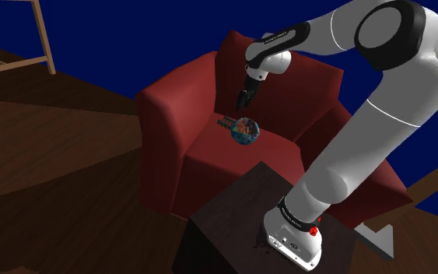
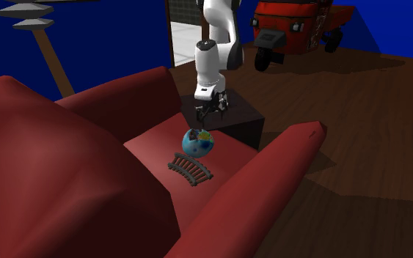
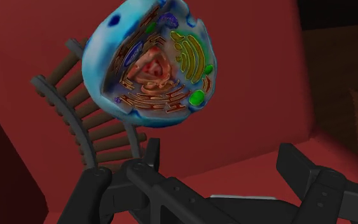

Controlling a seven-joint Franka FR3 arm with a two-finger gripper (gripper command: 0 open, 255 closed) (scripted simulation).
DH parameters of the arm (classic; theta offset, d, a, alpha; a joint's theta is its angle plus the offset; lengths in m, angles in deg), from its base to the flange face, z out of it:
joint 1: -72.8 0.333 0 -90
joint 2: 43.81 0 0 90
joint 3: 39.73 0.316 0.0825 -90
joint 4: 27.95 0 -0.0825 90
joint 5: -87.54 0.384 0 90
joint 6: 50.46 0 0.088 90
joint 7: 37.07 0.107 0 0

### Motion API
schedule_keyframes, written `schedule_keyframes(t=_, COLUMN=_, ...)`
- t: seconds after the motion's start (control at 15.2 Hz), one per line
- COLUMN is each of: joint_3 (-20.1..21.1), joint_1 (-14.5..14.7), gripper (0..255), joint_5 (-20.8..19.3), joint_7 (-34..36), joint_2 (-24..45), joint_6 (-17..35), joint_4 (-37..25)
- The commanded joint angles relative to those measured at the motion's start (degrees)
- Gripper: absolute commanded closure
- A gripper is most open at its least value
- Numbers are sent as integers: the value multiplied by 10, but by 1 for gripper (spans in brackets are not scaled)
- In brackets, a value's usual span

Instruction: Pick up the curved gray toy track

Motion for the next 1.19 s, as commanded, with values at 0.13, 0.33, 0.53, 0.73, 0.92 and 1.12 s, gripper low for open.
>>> schedule_keyframes(t=0.13, joint_3=-9, joint_1=-16, gripper=0, joint_5=41, joint_7=-71, joint_2=94, joint_6=23, joint_4=-58)
schedule_keyframes(t=0.33, joint_3=-5, joint_1=-35, gripper=0, joint_5=72, joint_7=-116, joint_2=165, joint_6=32, joint_4=-111)
schedule_keyframes(t=0.53, joint_3=6, joint_1=-60, gripper=0, joint_5=97, joint_7=-153, joint_2=236, joint_6=35, joint_4=-172)
schedule_keyframes(t=0.73, joint_3=18, joint_1=-86, gripper=0, joint_5=115, joint_7=-183, joint_2=305, joint_6=32, joint_4=-240)
schedule_keyframes(t=0.92, joint_3=31, joint_1=-113, gripper=0, joint_5=126, joint_7=-205, joint_2=375, joint_6=24, joint_4=-317)
schedule_keyframes(t=1.12, joint_3=37, joint_1=-125, gripper=0, joint_5=131, joint_7=-212, joint_2=407, joint_6=23, joint_4=-350)
